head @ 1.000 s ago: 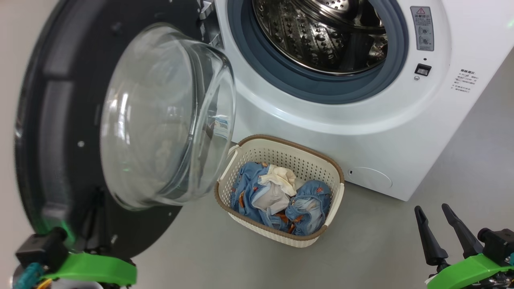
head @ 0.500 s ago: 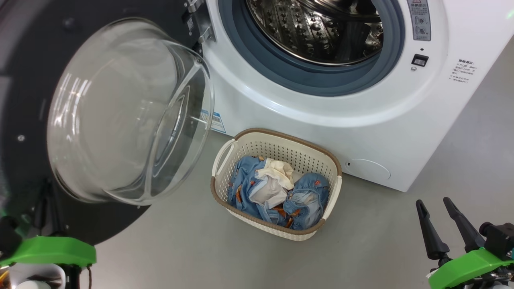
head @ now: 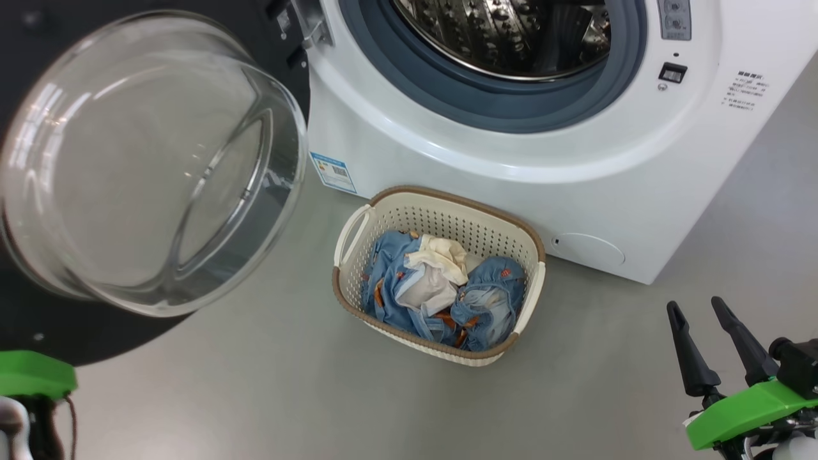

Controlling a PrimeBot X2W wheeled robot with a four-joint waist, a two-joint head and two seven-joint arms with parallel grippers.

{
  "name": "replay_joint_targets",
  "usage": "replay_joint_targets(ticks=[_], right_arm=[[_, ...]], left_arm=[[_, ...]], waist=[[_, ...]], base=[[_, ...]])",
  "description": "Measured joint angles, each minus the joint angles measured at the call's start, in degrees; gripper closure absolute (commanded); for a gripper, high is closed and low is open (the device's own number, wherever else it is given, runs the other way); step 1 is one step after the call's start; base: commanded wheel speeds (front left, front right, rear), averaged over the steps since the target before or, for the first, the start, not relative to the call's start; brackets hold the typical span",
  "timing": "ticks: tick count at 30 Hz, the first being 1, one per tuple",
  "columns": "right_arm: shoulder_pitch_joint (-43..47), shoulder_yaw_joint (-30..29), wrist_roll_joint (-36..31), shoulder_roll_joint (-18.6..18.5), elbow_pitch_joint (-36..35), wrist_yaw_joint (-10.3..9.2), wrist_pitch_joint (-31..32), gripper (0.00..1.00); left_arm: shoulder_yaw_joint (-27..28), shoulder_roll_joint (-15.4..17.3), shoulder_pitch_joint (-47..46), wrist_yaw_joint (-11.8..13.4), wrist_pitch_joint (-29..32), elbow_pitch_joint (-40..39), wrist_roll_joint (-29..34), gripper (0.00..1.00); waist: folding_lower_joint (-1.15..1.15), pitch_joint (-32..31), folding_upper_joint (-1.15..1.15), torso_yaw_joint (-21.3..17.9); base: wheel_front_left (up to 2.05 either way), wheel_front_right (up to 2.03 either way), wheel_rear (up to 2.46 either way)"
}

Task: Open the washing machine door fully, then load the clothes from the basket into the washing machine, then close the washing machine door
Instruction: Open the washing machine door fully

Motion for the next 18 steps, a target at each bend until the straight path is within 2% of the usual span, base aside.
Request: replay_joint_targets(ticks=[18], right_arm=[[-3.8,0.9,-0.5,-1.0,-0.1,0.00,0.0,0.00]], left_arm=[[10.9,5.0,-13.8,-4.2,0.0,15.8,7.5,1.00]], waist=[[0.00,4.8,0.00,-2.9]], base=[[0.00,0.00,0.00]])
